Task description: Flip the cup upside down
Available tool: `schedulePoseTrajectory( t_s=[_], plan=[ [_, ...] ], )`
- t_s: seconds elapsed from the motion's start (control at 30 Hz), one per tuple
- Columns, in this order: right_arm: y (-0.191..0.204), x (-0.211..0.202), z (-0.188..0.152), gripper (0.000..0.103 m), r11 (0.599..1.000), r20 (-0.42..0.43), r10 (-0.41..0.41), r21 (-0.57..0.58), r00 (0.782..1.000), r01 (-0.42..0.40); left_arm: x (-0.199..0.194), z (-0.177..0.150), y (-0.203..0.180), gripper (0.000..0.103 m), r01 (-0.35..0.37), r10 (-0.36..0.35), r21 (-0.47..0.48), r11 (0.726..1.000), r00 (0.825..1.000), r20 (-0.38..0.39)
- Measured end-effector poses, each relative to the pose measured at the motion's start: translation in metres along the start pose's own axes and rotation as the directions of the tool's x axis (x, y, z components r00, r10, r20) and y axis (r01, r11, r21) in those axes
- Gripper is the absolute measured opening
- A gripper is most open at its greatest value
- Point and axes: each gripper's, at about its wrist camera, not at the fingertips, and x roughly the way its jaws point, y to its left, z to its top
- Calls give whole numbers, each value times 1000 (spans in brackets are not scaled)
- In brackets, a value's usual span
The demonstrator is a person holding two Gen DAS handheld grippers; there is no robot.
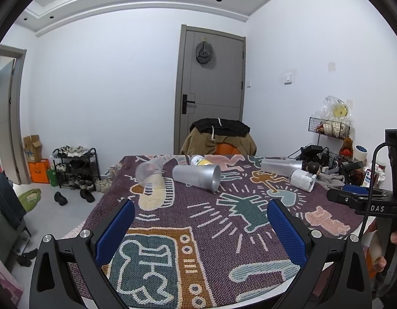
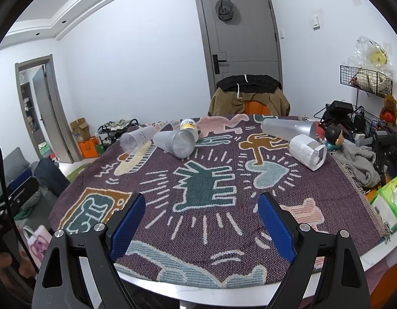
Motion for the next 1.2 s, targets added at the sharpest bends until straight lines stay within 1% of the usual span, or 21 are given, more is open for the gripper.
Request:
schedulePoseTrajectory(
  t_s=[0.53, 0.93, 1.07, 1.2],
  plan=[
    [-1, 3, -1, 89, 1000, -5, -22, -1, 1000, 22, -1, -4, 1, 103, -8, 8, 10, 1000, 1000, -1],
    [-1, 5, -2, 89, 1000, -11, -26, 2, 1000, 26, 1, -6, 5, 103, -10, 10, 0, 1000, 1000, -7],
    [-2, 10, 2, 89, 1000, -16, -31, 2, 999, 31, 6, -3, 7, 103, -5, 5, -5, 1000, 1000, -13],
    [-7, 17, 13, 89, 999, -13, -46, 7, 999, 46, 12, 0, 11, 103, -9, 9, -15, 1000, 1000, -22]
  ],
)
